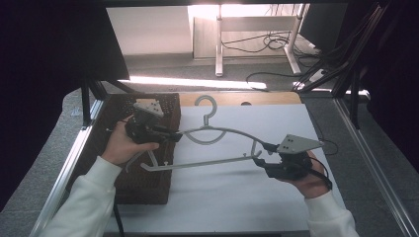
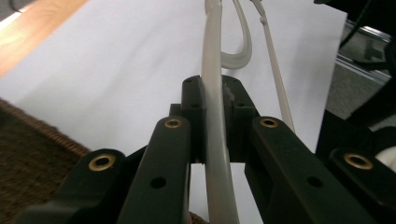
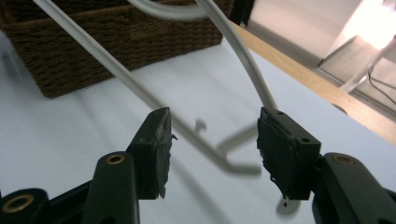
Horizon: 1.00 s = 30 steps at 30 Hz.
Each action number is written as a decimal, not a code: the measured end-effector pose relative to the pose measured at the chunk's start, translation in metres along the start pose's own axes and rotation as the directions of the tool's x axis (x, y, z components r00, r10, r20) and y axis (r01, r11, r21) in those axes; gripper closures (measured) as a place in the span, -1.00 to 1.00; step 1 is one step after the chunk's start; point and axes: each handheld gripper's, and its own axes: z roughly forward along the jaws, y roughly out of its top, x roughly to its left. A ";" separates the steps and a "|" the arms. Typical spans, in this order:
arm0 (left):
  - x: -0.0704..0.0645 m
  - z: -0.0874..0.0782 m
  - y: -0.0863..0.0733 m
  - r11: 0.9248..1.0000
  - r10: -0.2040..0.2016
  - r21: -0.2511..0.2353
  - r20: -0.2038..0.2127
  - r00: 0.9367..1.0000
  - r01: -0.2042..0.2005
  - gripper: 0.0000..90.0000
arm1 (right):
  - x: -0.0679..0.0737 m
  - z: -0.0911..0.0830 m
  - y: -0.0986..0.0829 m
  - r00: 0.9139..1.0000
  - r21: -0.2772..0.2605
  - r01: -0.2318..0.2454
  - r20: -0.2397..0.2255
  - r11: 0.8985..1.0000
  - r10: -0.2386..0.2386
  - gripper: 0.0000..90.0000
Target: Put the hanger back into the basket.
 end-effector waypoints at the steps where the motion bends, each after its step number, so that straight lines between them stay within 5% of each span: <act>1: 0.000 0.000 0.000 1.000 0.000 0.000 0.000 1.000 0.000 0.82 | -0.002 0.000 -0.003 1.000 0.000 -0.019 0.003 1.000 0.019 -0.03; 5: -0.001 -0.006 -0.004 0.999 -0.012 -0.032 -0.043 0.999 0.011 0.82 | -0.009 0.001 -0.012 0.997 0.005 -0.083 0.004 0.997 0.083 -0.07; 14: 0.000 -0.022 -0.018 0.997 -0.032 -0.075 -0.082 0.996 0.026 0.82 | -0.014 0.009 -0.033 0.993 0.057 -0.121 0.006 0.991 0.120 -0.15; 20: 0.003 -0.034 -0.030 0.994 -0.055 -0.095 -0.107 0.993 0.045 0.82 | -0.017 0.018 -0.043 0.982 0.095 -0.189 0.018 0.977 0.188 -0.28; 30: 0.008 -0.052 -0.049 0.988 -0.089 -0.135 -0.153 0.984 0.069 0.82 | -0.013 0.029 -0.048 0.983 0.155 -0.180 -0.012 0.971 0.184 -0.39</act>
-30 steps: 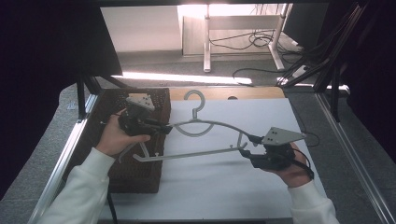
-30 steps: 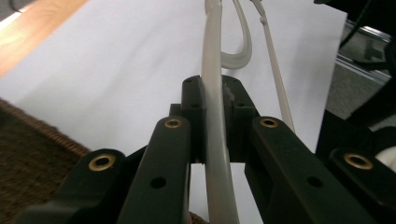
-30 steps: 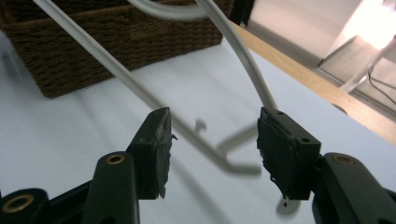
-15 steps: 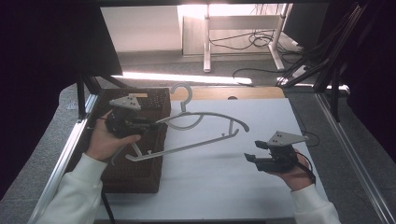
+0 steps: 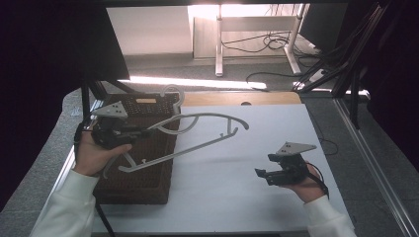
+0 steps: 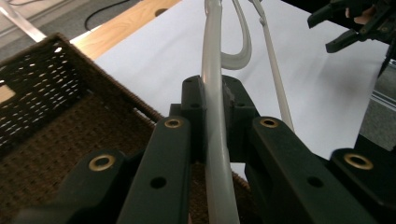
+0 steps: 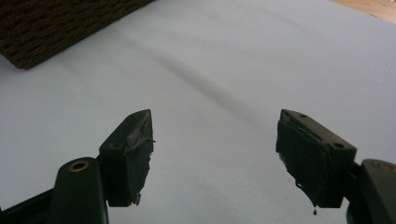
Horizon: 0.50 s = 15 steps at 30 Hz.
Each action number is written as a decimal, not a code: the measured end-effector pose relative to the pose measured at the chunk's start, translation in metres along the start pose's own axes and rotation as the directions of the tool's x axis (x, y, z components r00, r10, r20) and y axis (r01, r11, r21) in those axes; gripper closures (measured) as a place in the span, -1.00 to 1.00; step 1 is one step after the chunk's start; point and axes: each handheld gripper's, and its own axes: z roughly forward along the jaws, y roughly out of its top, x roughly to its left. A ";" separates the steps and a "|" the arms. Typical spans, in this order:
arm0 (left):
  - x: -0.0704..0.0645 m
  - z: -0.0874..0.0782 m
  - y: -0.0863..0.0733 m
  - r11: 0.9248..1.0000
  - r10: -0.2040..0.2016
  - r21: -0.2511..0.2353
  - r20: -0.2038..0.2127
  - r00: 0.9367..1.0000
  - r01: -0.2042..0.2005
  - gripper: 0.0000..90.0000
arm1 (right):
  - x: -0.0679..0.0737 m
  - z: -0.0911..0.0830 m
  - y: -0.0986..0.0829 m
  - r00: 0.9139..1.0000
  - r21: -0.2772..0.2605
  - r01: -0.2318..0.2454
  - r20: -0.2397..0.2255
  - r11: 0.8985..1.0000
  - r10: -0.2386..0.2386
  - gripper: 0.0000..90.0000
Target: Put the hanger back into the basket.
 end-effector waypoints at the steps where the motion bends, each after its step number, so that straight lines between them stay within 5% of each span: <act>1: 0.001 -0.002 -0.002 1.000 -0.002 -0.004 -0.006 1.000 0.002 0.82 | 0.000 0.001 0.000 1.000 0.002 0.002 -0.002 1.000 -0.002 -0.39; 15: 0.017 -0.034 -0.028 0.996 -0.071 -0.062 -0.089 0.993 0.065 0.82 | -0.001 0.004 -0.002 1.000 0.028 0.000 0.012 1.000 0.000 -0.43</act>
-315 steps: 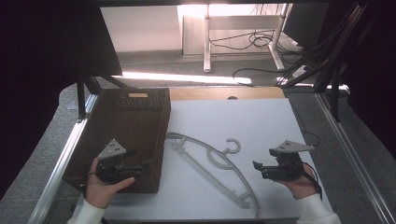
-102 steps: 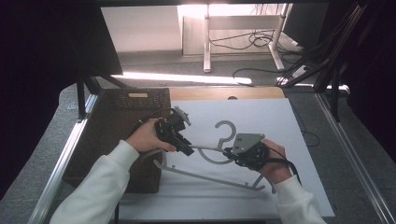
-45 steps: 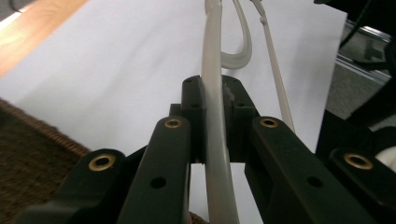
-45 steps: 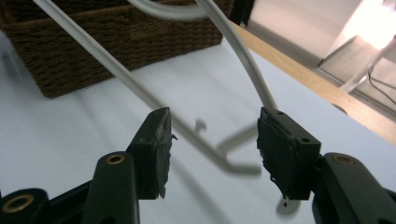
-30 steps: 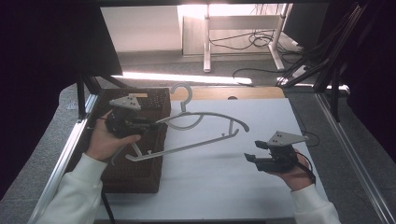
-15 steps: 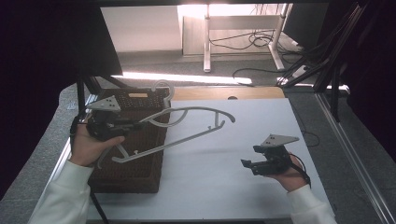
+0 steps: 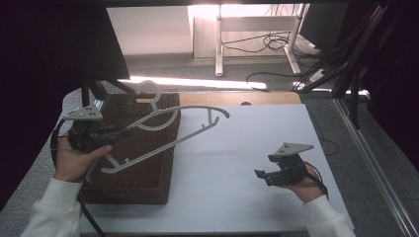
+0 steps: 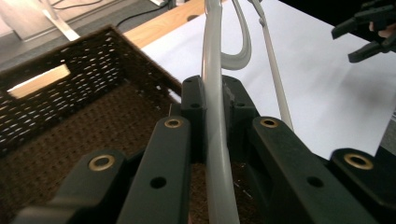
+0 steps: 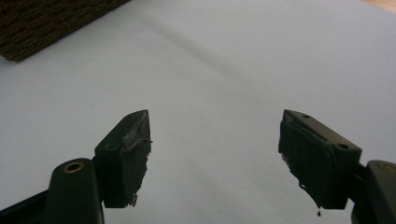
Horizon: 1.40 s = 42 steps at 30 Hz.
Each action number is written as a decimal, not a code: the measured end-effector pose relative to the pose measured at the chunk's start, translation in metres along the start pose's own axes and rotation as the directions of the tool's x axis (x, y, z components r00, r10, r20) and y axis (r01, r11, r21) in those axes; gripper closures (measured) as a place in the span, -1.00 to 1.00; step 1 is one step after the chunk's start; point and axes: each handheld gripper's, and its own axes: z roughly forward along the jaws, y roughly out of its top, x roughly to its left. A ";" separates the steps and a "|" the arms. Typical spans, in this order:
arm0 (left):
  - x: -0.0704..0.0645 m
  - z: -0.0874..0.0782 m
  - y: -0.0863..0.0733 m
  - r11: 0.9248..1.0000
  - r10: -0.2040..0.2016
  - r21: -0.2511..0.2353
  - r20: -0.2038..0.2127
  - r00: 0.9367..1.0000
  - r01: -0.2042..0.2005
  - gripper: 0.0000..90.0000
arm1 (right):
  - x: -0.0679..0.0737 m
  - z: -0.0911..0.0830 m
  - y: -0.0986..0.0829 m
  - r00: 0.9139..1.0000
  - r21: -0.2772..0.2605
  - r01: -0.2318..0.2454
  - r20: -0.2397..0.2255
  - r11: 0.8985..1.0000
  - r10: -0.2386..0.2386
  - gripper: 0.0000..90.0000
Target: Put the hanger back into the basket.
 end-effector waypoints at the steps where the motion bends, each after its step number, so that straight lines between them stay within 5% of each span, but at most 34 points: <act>1: 0.002 -0.002 -0.001 1.000 -0.005 -0.005 -0.005 1.000 0.005 0.82 | 0.000 0.000 0.000 1.000 0.002 -0.001 0.001 1.000 0.001 -0.43; 15: 0.021 -0.020 -0.029 0.996 -0.071 -0.054 -0.088 0.994 0.066 0.82 | -0.002 0.000 -0.001 1.000 -0.009 -0.007 0.024 1.000 0.007 -0.43; 25: 0.040 -0.028 -0.051 0.987 -0.144 -0.100 -0.205 0.968 0.126 0.82 | -0.002 0.002 -0.002 1.000 0.004 -0.002 0.027 1.000 0.002 -0.44; 42: 0.060 -0.027 -0.069 0.979 -0.194 -0.117 -0.264 0.945 0.168 0.82 | -0.004 0.002 -0.003 0.999 0.009 -0.003 0.035 1.000 0.003 -0.44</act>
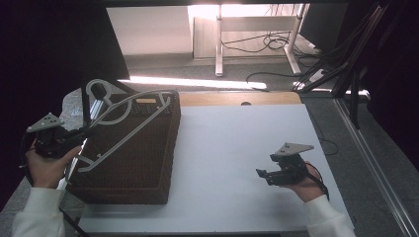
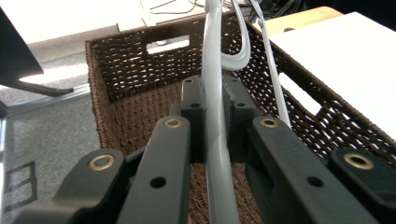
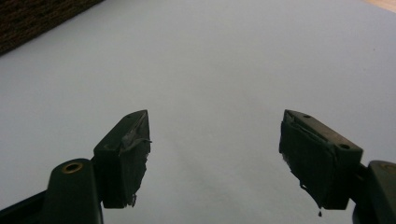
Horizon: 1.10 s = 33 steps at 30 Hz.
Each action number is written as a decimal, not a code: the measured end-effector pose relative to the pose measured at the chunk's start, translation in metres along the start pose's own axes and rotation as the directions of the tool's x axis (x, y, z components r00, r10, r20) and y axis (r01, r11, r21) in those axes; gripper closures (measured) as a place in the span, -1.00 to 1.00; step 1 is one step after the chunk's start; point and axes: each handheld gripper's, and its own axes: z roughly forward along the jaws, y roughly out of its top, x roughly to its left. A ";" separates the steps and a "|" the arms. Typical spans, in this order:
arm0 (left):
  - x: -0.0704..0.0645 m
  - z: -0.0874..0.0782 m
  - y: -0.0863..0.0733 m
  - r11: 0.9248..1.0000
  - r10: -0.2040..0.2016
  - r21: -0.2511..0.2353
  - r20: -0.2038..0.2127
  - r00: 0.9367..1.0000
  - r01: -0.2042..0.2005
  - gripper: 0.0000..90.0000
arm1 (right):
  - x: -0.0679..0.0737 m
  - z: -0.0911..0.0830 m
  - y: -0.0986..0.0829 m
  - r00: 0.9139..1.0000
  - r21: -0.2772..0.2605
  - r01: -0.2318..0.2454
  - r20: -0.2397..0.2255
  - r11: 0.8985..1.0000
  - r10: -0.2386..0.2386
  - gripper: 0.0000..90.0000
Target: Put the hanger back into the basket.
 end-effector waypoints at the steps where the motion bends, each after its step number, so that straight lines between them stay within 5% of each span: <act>1: 0.000 0.000 0.000 1.000 0.000 0.000 0.000 1.000 0.000 0.82 | 0.000 0.000 0.000 1.000 0.000 0.000 0.000 1.000 0.000 -0.44; 10: 0.005 0.010 -0.007 1.000 0.003 0.005 -0.048 0.999 -0.003 0.82 | 0.000 0.000 0.000 1.000 -0.001 0.002 -0.003 1.000 -0.002 -0.45; 20: 0.010 0.029 -0.013 0.999 0.016 0.033 -0.045 0.999 -0.014 0.79 | 0.000 0.001 0.000 1.000 0.003 0.012 -0.009 1.000 -0.012 -0.46; 23: 0.008 0.032 -0.013 0.999 0.035 0.024 -0.087 0.996 -0.033 0.06 | 0.000 0.001 0.000 1.000 0.004 0.013 -0.010 1.000 -0.013 -0.46; 26: 0.004 0.030 -0.012 0.999 0.042 0.022 -0.077 0.996 -0.040 -0.04 | 0.000 0.000 -0.001 1.000 0.006 0.015 -0.008 1.000 -0.015 -0.46; 33: -0.013 0.028 -0.008 0.999 0.033 0.041 0.017 0.999 -0.034 -0.14 | 0.001 -0.001 -0.002 1.000 0.006 0.014 -0.006 1.000 -0.014 -0.46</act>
